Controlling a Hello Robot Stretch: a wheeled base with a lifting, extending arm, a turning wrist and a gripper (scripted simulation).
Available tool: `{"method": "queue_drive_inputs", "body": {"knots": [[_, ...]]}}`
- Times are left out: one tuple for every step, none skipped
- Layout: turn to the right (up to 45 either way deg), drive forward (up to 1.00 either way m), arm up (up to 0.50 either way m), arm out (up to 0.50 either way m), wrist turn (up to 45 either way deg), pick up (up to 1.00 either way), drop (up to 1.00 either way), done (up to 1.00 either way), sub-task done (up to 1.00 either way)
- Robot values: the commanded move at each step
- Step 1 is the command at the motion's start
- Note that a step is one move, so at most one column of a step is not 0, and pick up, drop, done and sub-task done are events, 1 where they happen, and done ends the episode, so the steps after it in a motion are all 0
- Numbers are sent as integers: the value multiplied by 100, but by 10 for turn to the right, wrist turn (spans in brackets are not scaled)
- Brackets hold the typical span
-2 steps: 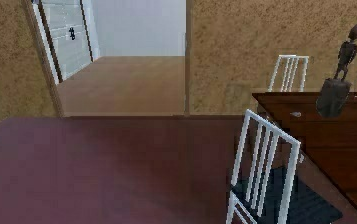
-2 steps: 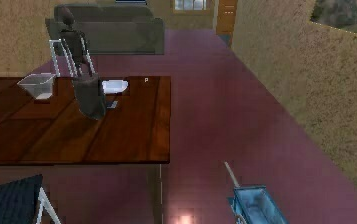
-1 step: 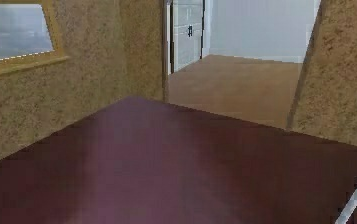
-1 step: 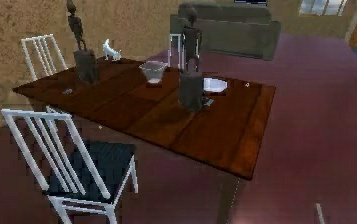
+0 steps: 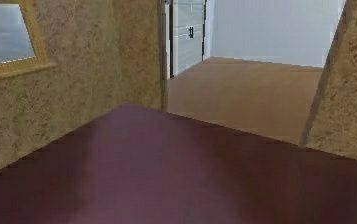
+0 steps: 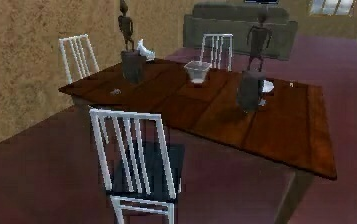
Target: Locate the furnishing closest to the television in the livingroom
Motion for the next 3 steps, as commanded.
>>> {"method": "queue_drive_inputs", "body": {"knots": [[270,0,0,0,0,0,0,0,0],[0,95,0,0,0,0,0,0,0],[300,0,0,0,0,0,0,0,0]]}}
